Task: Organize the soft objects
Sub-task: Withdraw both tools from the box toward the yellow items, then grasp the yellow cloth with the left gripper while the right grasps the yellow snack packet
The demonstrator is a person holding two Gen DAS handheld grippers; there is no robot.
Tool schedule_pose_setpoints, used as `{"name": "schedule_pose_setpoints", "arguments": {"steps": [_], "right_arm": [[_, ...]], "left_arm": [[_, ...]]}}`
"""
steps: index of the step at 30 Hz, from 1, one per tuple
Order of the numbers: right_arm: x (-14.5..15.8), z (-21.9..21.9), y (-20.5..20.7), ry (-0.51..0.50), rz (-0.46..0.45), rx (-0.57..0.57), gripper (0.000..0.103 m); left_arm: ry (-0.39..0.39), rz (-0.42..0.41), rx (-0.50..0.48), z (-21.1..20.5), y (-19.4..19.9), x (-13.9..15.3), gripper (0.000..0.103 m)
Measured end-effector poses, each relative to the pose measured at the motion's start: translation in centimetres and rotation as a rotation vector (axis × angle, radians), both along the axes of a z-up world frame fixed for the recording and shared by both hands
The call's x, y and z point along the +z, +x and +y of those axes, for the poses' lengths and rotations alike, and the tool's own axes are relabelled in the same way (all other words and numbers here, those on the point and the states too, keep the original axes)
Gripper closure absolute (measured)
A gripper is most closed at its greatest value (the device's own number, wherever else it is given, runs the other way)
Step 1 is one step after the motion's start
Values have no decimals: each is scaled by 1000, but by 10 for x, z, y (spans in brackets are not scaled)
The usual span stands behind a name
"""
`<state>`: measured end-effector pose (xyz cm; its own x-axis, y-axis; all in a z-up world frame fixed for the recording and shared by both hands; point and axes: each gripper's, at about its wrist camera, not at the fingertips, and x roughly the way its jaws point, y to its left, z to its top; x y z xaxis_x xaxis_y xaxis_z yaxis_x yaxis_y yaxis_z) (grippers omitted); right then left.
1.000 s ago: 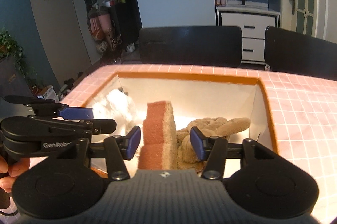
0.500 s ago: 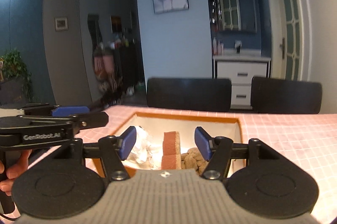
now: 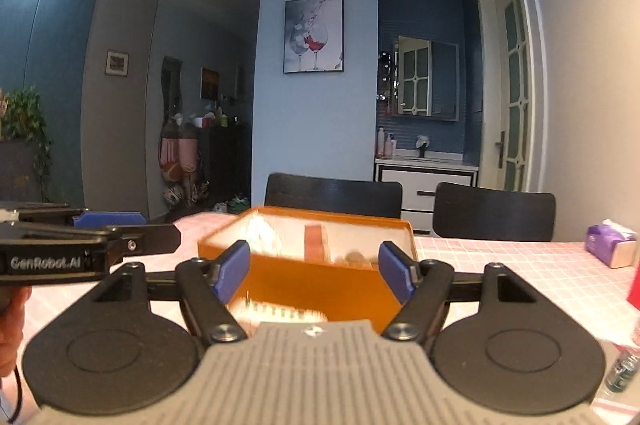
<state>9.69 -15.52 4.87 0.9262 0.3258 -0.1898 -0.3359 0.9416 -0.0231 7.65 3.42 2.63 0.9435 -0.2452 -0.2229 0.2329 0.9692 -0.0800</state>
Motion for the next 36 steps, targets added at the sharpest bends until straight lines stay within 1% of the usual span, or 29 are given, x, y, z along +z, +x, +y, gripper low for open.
{"name": "schedule_pose_setpoints", "arguments": {"steps": [3, 6, 7, 8, 9, 10, 12, 14, 16, 17, 18, 20, 23, 27, 32, 33, 34, 36], "right_arm": [[-16, -2, -16, -26, 39, -14, 31], [-32, -4, -29, -35, 89, -26, 31], [-38, -5, -29, -43, 105, -35, 31], [-44, -5, -30, -51, 119, -48, 31], [-50, -6, -31, -56, 134, -61, 30], [-55, -7, -30, -59, 156, -70, 30], [-62, -9, -26, -54, 195, -86, 30], [-71, -13, -22, -52, 228, -94, 29], [-80, -15, -18, -63, 257, -109, 28], [-82, -15, -14, -66, 273, -113, 26], [-86, -15, -10, -67, 294, -115, 19], [-91, -16, -1, -61, 339, -123, 18], [-95, -14, 16, -75, 402, -125, 18], [-98, -11, 38, -95, 458, -154, 17], [-98, -16, 60, -75, 506, -167, 17], [-97, -17, 65, -71, 513, -166, 16], [-96, -18, 69, -67, 519, -164, 10], [-93, -19, 79, -64, 522, -155, 8]], "left_arm": [[-15, 65, 21, 0, -9, -17, 44], [-39, 138, 64, 2, -13, -34, 44], [-53, 161, 77, 4, -14, -40, 42], [-67, 182, 87, 5, -13, -45, 36], [-78, 198, 97, 10, -15, -51, 33], [-84, 212, 110, 12, -15, -56, 29], [-83, 244, 131, 17, -17, -65, 27], [-81, 276, 148, 21, -19, -74, 20], [-86, 311, 165, 24, -19, -84, 17], [-88, 331, 165, 25, -17, -86, 15], [-89, 352, 159, 26, -15, -88, 14], [-89, 388, 148, 29, -9, -94, 13], [-110, 433, 166, 36, 2, -99, 12], [-128, 464, 169, 37, 22, -104, 11], [-123, 488, 156, 36, 42, -104, 11], [-126, 486, 155, 37, 46, -103, 11], [-126, 481, 153, 37, 50, -102, 11], [-108, 481, 156, 38, 61, -101, 10]]}}
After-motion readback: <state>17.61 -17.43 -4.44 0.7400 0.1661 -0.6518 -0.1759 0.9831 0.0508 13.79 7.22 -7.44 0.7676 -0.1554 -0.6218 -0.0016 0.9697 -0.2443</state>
